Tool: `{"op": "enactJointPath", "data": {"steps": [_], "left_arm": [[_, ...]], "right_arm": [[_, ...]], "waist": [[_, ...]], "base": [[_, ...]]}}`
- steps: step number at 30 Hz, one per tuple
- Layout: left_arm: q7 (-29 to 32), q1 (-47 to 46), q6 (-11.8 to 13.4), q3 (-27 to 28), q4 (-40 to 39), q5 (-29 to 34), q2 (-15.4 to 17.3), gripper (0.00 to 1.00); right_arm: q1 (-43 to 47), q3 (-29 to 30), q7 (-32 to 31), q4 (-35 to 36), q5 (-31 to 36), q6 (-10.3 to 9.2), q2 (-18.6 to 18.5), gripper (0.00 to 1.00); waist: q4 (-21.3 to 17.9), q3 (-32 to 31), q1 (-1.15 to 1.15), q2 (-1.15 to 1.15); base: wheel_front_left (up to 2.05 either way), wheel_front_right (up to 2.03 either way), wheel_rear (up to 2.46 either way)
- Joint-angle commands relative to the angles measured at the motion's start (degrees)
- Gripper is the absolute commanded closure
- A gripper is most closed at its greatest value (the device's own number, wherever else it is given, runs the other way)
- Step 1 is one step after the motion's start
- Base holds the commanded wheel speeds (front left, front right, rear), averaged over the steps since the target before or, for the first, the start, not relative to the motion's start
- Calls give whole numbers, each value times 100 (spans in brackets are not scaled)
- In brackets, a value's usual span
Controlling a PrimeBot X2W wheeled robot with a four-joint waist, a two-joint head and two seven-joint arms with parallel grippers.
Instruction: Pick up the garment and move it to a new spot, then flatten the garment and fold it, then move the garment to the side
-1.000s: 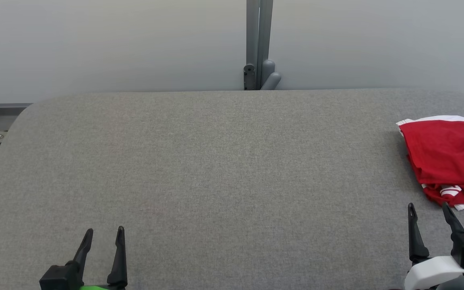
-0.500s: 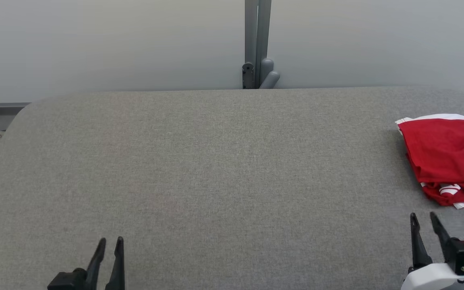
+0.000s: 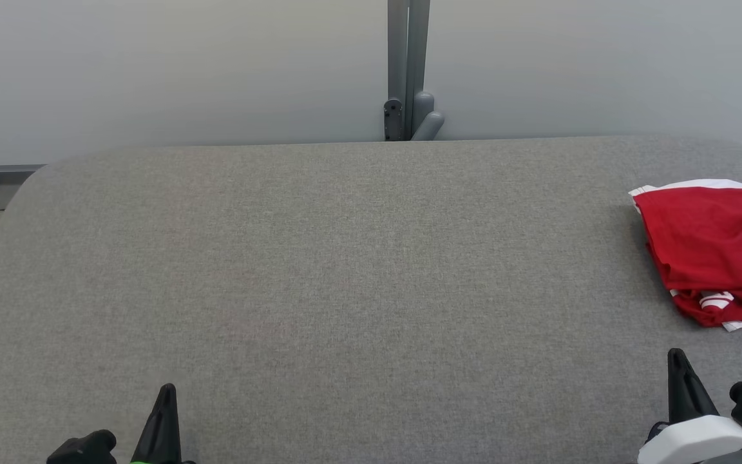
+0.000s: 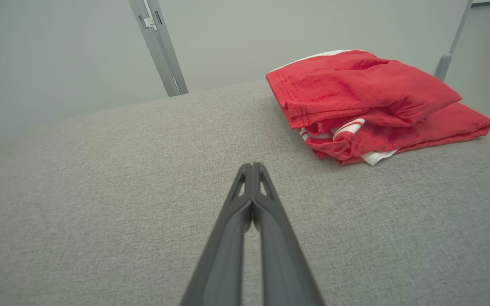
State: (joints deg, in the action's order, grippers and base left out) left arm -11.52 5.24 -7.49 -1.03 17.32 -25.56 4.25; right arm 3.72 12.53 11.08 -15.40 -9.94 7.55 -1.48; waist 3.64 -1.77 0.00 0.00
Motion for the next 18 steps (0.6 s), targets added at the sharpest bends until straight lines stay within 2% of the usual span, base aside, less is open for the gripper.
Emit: {"op": "enactJointPath", "data": {"steps": [1, 18], "left_arm": [[69, -195, 0, 55, -100, -289, 5, 100], [438, -419, 0, 191, -159, -1697, -26, 100]], "right_arm": [[-172, -25, -64, 114, -361, -1, -60, 100], [-330, -155, -427, 165, -2098, -3, -83, 100]], "waist": [[-7, 4, 0, 0], [-58, 31, 0, 0]], "base": [[0, 0, 0], [0, 0, 0]]}}
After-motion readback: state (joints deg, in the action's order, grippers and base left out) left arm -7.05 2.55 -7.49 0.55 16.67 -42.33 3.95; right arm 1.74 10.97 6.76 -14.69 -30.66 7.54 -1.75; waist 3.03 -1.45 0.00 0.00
